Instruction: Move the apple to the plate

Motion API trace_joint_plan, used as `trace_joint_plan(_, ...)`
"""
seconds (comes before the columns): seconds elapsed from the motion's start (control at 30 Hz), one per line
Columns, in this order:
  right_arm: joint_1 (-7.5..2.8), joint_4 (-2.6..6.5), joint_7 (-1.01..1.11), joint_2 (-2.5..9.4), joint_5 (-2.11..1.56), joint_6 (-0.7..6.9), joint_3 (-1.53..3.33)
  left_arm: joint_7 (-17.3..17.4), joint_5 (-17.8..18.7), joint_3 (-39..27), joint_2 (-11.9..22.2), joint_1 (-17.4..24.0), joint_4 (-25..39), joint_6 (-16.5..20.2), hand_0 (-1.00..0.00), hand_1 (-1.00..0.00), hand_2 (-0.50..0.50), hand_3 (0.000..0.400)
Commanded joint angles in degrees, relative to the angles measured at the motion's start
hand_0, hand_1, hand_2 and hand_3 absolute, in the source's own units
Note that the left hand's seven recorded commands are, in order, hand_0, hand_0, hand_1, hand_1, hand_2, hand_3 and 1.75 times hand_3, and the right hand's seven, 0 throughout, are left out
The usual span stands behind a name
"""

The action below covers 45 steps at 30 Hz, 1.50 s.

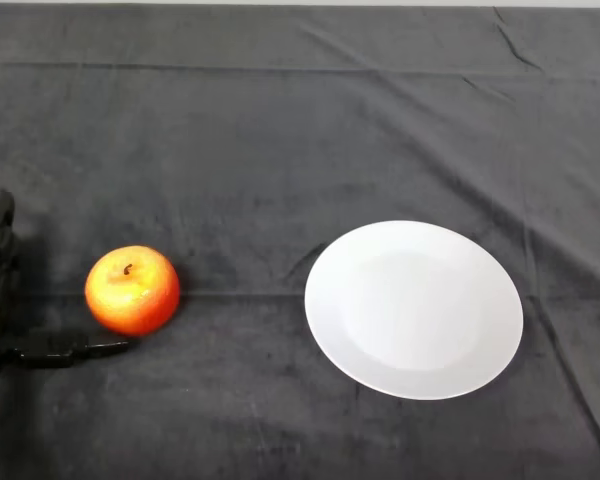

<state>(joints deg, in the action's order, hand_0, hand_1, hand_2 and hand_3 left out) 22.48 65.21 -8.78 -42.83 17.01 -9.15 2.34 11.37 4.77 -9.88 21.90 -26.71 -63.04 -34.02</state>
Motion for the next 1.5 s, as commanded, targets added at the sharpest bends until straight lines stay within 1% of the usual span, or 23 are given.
trace_joint_plan(0.03,-2.67,0.52,-0.02,2.72,-0.29,0.76,0.53,0.8,-1.1,1.4,-1.4,-3.5,-0.2,-1.7,0.0,0.0,0.0,0.0)
trace_joint_plan(0.37,-2.66,0.54,-0.02,2.72,-0.28,0.75,0.53,1.1,-2.1,4.2,-4.0,-4.6,-0.7,-3.0,0.0,0.0,0.0,0.0)
trace_joint_plan(0.4,-2.65,0.54,-0.02,2.72,-0.28,0.75,0.53,1.2,-2.2,4.4,-4.1,-4.6,-0.8,-3.2,0.0,-0.05,0.03,0.02)
trace_joint_plan(0.43,-2.65,0.54,-0.02,2.72,-0.28,0.75,0.53,1.4,-2.2,4.7,-4.2,-4.5,-0.8,-3.3,0.0,-0.35,0.18,0.141)
trace_joint_plan(0.47,-2.65,0.55,-0.02,2.72,-0.28,0.75,0.53,1.5,-2.3,4.9,-4.3,-4.5,-0.9,-3.5,0.0,-0.47,0.24,0.188)
trace_joint_plan(0.5,-2.65,0.55,-0.02,2.72,-0.28,0.75,0.53,1.6,-2.3,5.1,-4.3,-4.4,-0.9,-3.6,-0.2,-0.77,0.29,0.309)
trace_joint_plan(0.53,-2.65,0.55,-0.02,2.72,-0.28,0.75,0.53,1.8,-2.4,5.4,-4.3,-4.4,-1.0,-3.7,-0.25,-0.81,0.28,0.323)
trace_joint_plan(0.57,-2.65,0.56,-0.02,2.72,-0.28,0.75,0.53,1.8,-2.4,5.6,-4.3,-4.3,-1.0,-3.8,-0.45,-0.91,0.23,0.362)
trace_joint_plan(0.6,-2.65,0.56,-0.02,2.72,-0.27,0.74,0.53,1.9,-2.5,5.8,-4.3,-4.3,-1.1,-3.9,-0.67,-0.96,0.15,0.386)
trace_joint_plan(0.63,-2.64,0.56,-0.02,2.72,-0.27,0.74,0.53,2.0,-2.6,6.0,-4.3,-4.2,-1.1,-3.9,-0.77,-0.99,0.11,0.395)
trace_joint_plan(0.67,-2.64,0.57,-0.02,2.72,-0.27,0.74,0.53,2.0,-2.6,6.2,-4.3,-4.2,-1.2,-4.0,-0.84,-1.0,0.08,0.398)
trace_joint_plan(0.7,-2.64,0.57,-0.02,2.72,-0.27,0.74,0.53,2.0,-2.7,6.5,-4.3,-4.1,-1.2,-4.1,-0.97,-1.0,0.02,0.4)
trace_joint_plan(0.73,-2.64,0.57,-0.02,2.72,-0.27,0.74,0.53,2.0,-2.8,6.7,-4.3,-4.1,-1.3,-4.1,-1.0,-1.0,0.0,0.4)
trace_joint_plan(0.97,-2.63,0.6,-0.02,2.72,-0.27,0.73,0.54,2.0,-3.2,7.8,-4.0,-4.5,-1.6,-4.2,-1.0,-1.0,0.0,0.4)
trace_joint_plan(1.2,-2.61,0.63,-0.03,2.72,-0.26,0.71,0.54,1.6,-3.3,8.0,-3.2,-7.2,-1.6,-4.1,-1.0,-1.0,0.0,0.4)
trace_joint_plan(1.37,-2.59,0.66,-0.03,2.72,-0.25,0.69,0.54,0.2,-3.8,8.2,-3.4,-10.0,-1.3,-5.2,-1.0,-1.0,0.0,0.4)
trace_joint_plan(1.5,-2.58,0.7,-0.03,2.72,-0.25,0.67,0.54,-1.2,-4.5,8.7,-4.3,-11.8,-1.0,-7.1,-1.0,-1.0,0.0,0.4)
